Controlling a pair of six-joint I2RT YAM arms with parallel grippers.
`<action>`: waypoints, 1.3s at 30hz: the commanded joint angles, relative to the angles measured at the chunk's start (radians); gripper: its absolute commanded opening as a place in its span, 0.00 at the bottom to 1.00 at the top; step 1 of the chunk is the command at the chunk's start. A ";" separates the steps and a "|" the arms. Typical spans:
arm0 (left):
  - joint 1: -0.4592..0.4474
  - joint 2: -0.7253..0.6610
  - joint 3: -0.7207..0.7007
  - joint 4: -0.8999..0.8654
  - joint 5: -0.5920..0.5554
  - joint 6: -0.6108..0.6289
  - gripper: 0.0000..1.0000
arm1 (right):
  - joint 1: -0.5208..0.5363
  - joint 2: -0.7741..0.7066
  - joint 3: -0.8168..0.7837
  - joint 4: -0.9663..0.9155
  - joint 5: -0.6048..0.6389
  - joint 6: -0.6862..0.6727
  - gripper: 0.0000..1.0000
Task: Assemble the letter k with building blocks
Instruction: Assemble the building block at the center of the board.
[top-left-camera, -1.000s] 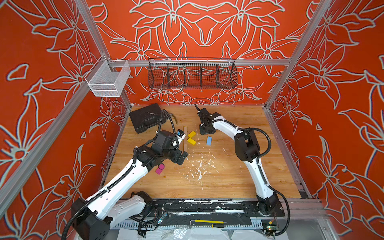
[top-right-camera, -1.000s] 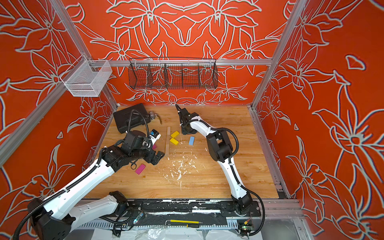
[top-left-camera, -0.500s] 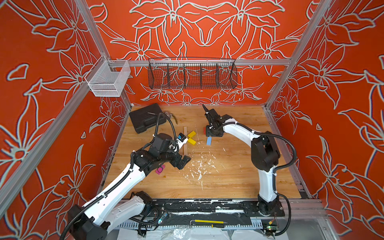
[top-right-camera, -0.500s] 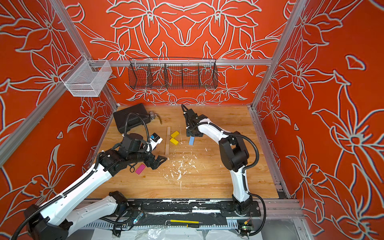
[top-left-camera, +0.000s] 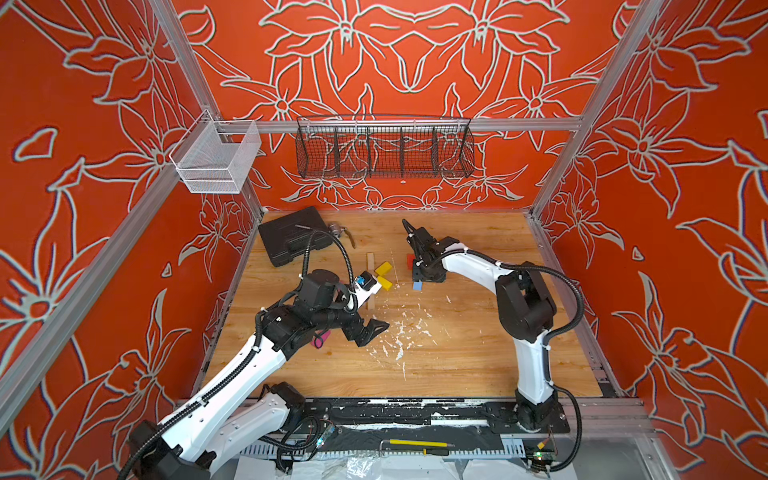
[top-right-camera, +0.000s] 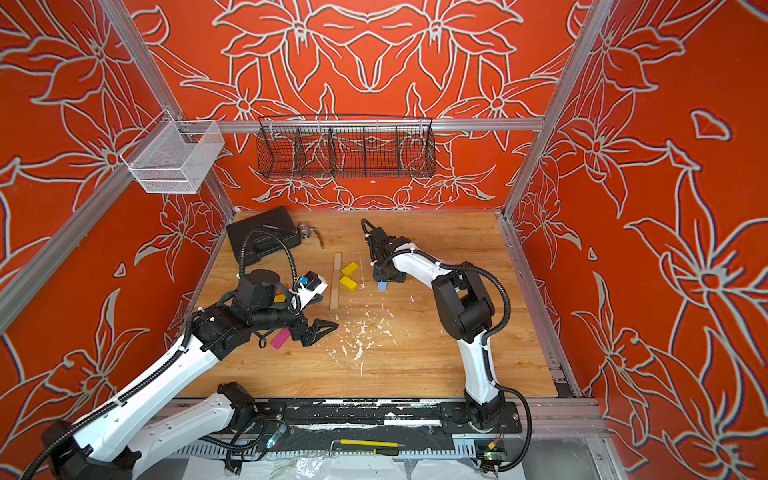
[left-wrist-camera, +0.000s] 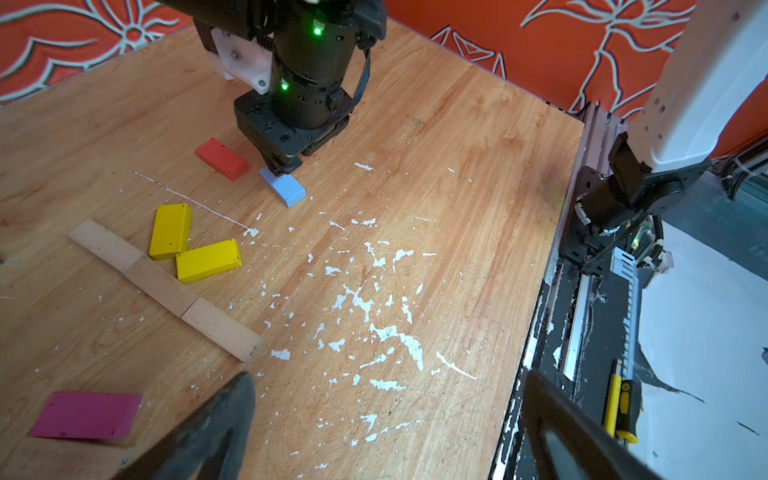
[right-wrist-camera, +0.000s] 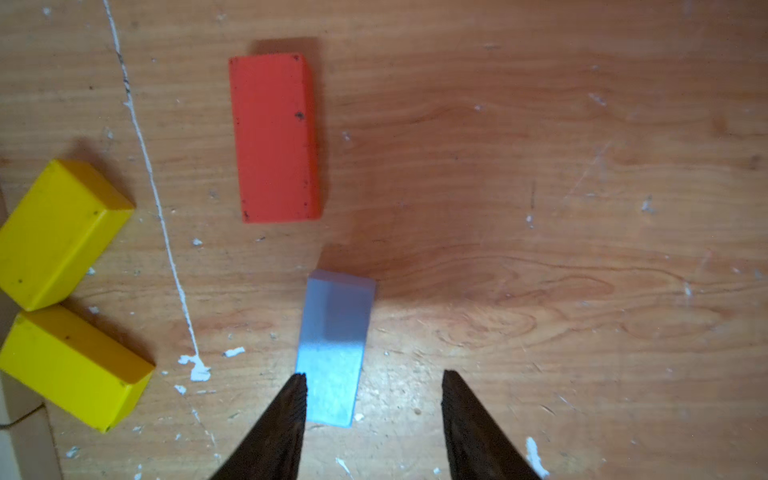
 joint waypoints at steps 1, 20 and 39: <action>0.005 -0.003 0.002 0.019 0.006 0.018 0.97 | 0.010 0.046 0.056 -0.010 -0.008 0.027 0.53; 0.005 -0.008 0.000 0.014 -0.043 0.007 0.97 | 0.013 0.085 0.047 0.031 -0.031 0.060 0.38; 0.005 -0.010 0.000 0.009 -0.065 0.001 0.97 | 0.015 0.082 0.036 0.036 -0.039 0.039 0.32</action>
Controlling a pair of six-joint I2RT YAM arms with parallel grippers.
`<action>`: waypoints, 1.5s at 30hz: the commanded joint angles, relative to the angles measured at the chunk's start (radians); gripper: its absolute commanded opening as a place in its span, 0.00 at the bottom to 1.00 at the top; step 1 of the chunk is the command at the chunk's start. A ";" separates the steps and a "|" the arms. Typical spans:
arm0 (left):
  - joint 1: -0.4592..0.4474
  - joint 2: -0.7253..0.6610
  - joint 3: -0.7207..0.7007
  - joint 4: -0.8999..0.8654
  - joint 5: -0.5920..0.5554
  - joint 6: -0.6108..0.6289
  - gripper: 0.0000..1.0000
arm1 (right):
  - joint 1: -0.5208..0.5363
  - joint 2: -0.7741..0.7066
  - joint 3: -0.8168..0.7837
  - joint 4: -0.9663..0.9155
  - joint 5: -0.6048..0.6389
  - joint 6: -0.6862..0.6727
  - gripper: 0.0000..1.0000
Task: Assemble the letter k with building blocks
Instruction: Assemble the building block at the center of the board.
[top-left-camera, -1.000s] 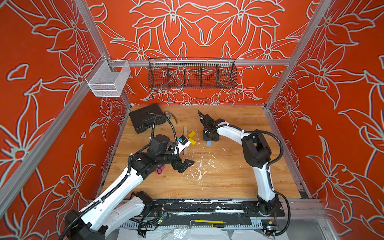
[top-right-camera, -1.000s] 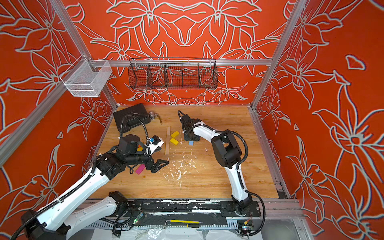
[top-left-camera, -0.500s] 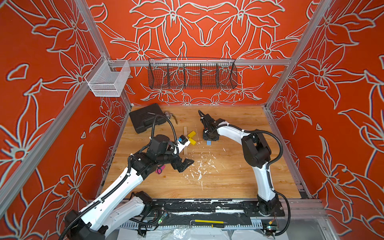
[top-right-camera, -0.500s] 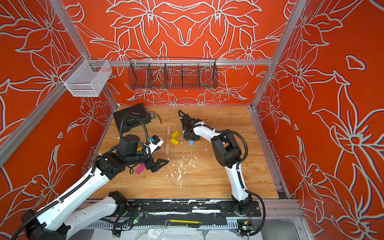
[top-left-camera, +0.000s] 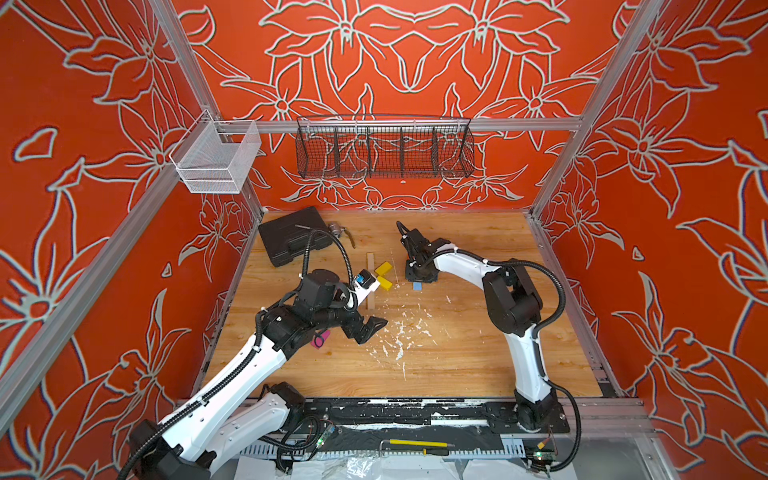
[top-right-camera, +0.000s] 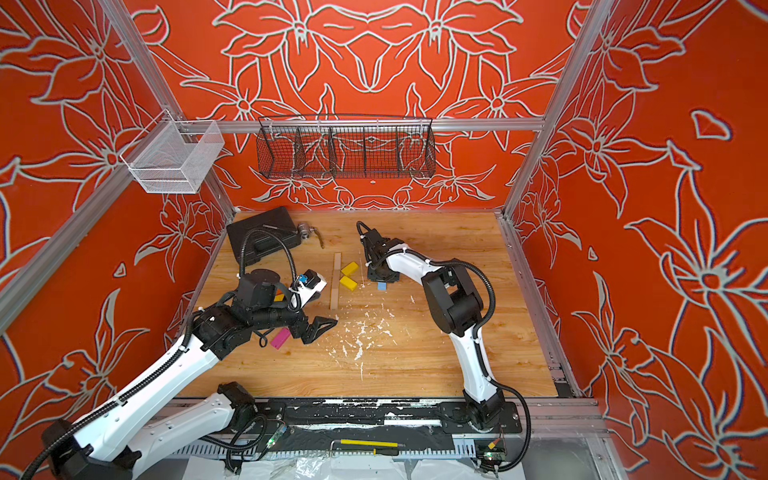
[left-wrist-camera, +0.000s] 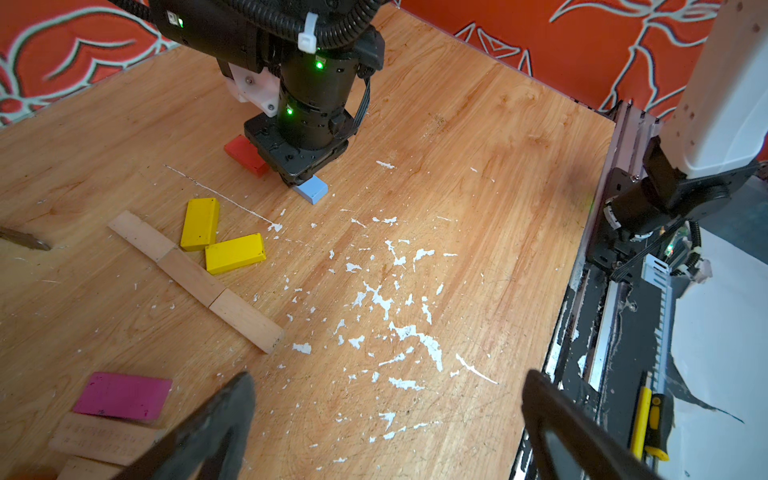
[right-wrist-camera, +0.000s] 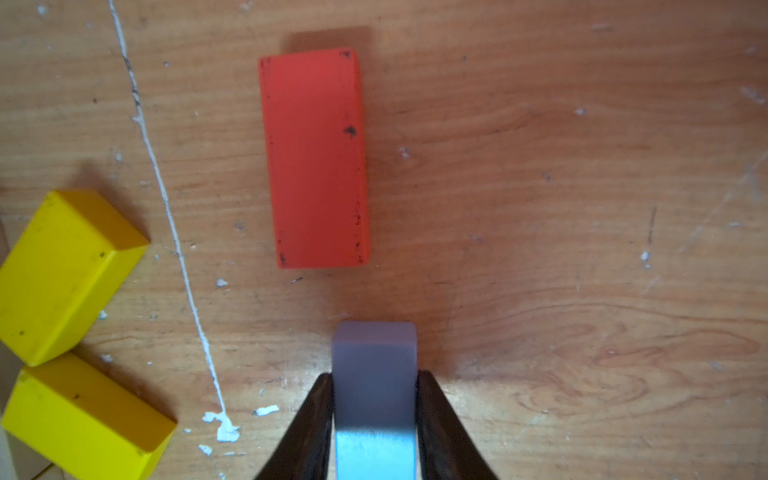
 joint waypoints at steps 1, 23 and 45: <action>0.007 -0.010 0.000 0.002 -0.005 0.004 0.97 | 0.008 0.011 0.001 -0.007 0.002 0.003 0.31; 0.007 -0.011 -0.003 0.006 -0.022 0.002 0.97 | 0.011 0.079 0.115 -0.040 -0.003 -0.030 0.31; 0.024 0.006 0.002 0.013 -0.005 -0.005 0.97 | 0.009 0.115 0.163 -0.057 0.033 -0.036 0.32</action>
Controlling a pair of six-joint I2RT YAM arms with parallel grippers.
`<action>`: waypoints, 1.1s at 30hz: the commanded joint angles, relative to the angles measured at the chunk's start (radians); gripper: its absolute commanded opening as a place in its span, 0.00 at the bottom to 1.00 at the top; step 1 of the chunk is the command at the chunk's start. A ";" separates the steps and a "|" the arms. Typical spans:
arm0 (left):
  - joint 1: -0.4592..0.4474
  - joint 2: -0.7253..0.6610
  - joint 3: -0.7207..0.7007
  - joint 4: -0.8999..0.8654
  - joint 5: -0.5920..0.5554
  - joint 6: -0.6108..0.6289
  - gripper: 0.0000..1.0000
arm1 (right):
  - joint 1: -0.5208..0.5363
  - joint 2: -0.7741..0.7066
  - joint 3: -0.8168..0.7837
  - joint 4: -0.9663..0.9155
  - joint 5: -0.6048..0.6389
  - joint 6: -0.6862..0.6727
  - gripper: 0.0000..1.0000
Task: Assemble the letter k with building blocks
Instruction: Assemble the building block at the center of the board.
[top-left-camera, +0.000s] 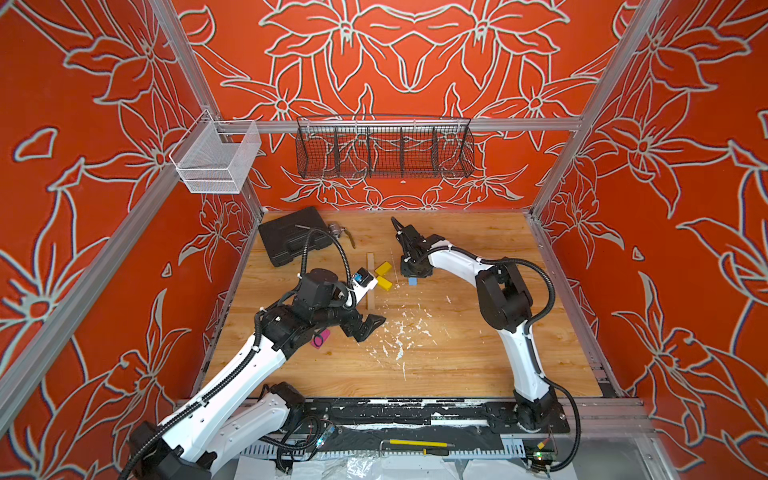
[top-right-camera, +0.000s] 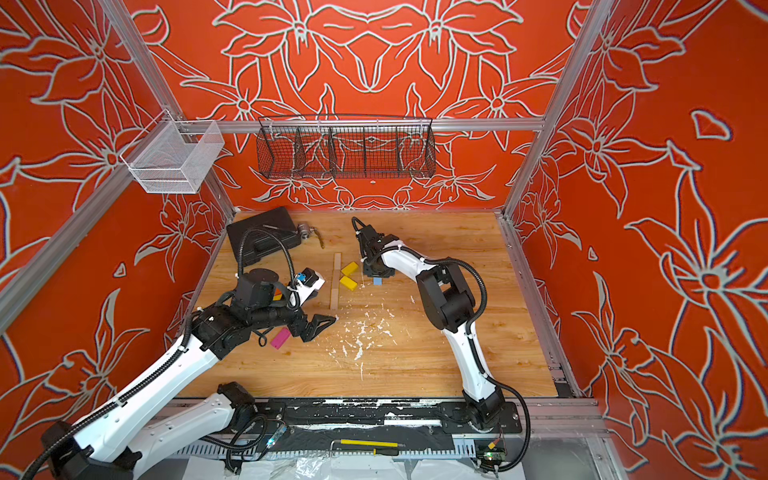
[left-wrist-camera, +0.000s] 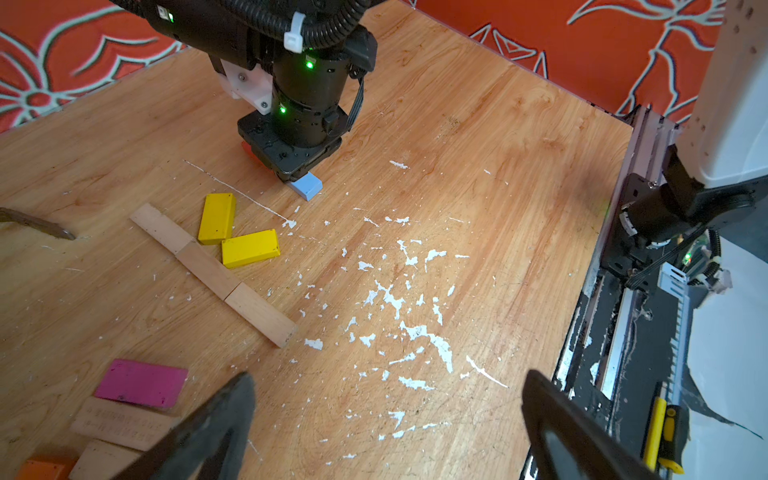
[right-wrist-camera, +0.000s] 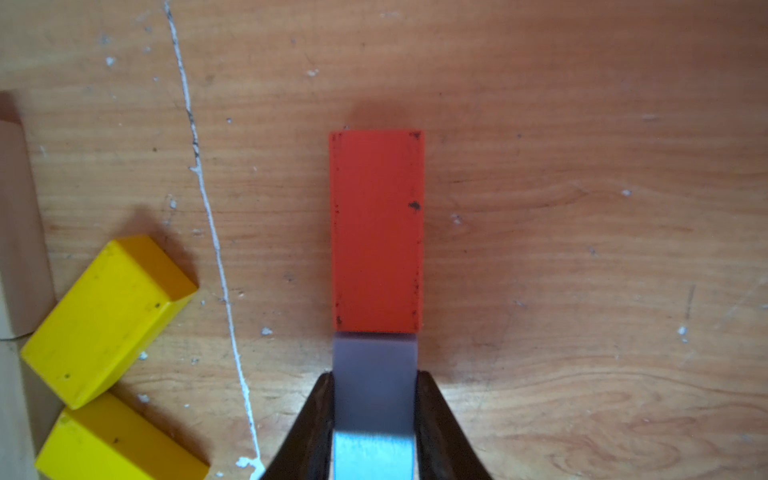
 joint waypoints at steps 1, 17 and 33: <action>0.010 0.007 0.002 0.013 0.018 0.002 0.97 | 0.003 0.033 0.032 -0.028 0.023 0.007 0.32; 0.023 0.012 0.003 0.017 0.028 -0.006 0.97 | 0.003 0.036 0.030 -0.037 0.033 0.013 0.37; 0.029 0.016 0.005 0.016 0.033 -0.012 0.97 | 0.003 0.035 0.029 -0.032 0.031 0.012 0.37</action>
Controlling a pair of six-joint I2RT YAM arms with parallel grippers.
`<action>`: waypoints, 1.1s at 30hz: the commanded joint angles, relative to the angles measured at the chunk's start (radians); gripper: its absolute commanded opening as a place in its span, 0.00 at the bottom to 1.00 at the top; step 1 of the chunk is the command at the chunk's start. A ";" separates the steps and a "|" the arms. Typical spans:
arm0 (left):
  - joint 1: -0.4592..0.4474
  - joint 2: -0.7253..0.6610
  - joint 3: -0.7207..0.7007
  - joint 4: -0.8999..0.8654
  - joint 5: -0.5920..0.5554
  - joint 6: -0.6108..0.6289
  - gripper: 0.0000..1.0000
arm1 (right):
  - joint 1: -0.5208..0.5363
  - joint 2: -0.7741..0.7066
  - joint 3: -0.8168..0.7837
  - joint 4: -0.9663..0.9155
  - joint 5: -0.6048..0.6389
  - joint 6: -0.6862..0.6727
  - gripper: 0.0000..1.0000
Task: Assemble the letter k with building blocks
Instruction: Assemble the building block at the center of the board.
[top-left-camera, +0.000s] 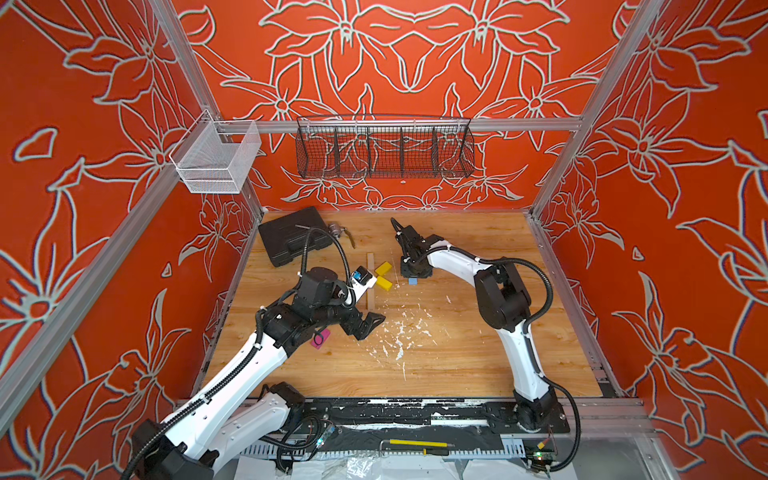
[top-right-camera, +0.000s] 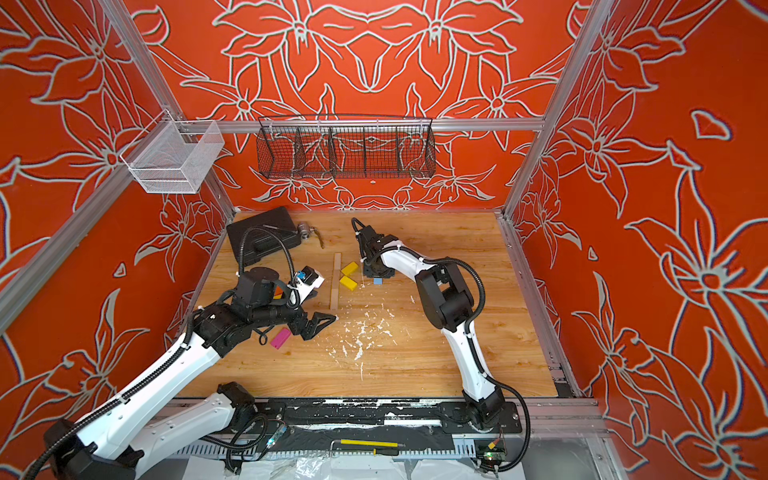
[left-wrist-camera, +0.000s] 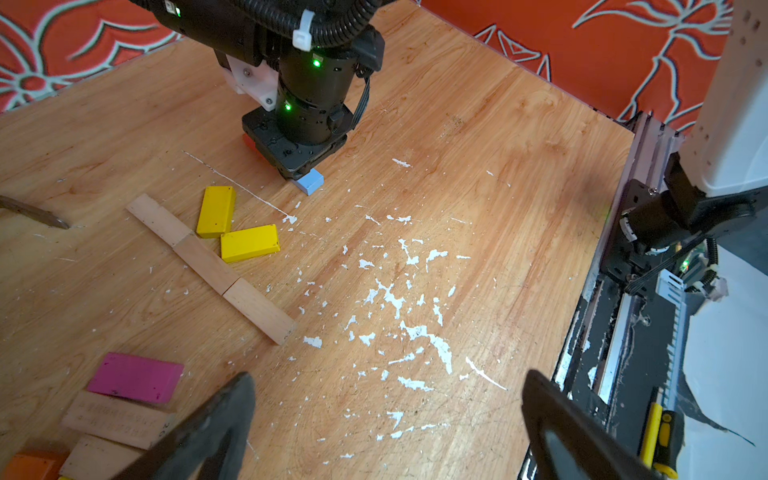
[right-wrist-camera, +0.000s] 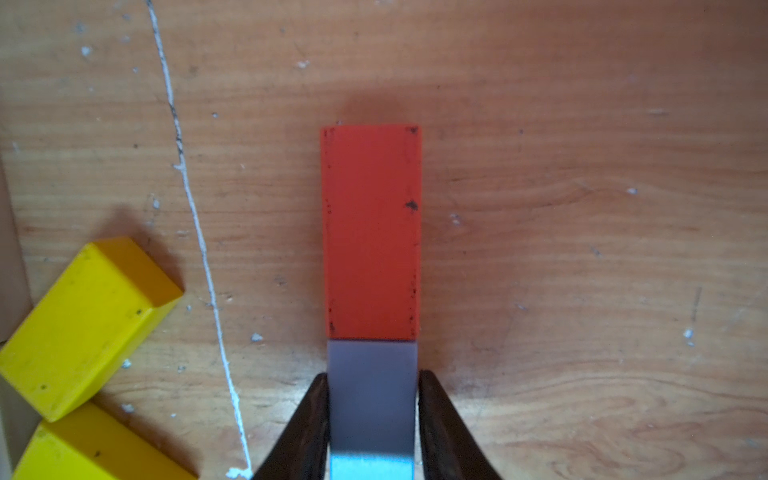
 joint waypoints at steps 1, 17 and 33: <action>0.010 0.003 0.006 0.012 0.017 0.004 0.97 | 0.003 0.021 0.021 -0.022 0.025 0.011 0.37; 0.068 0.055 0.050 -0.026 -0.153 -0.172 0.97 | 0.003 -0.175 0.005 -0.025 0.021 -0.050 0.64; 0.114 0.144 -0.095 -0.265 -0.615 -0.810 0.99 | 0.001 -0.738 -0.448 0.160 -0.017 -0.156 0.83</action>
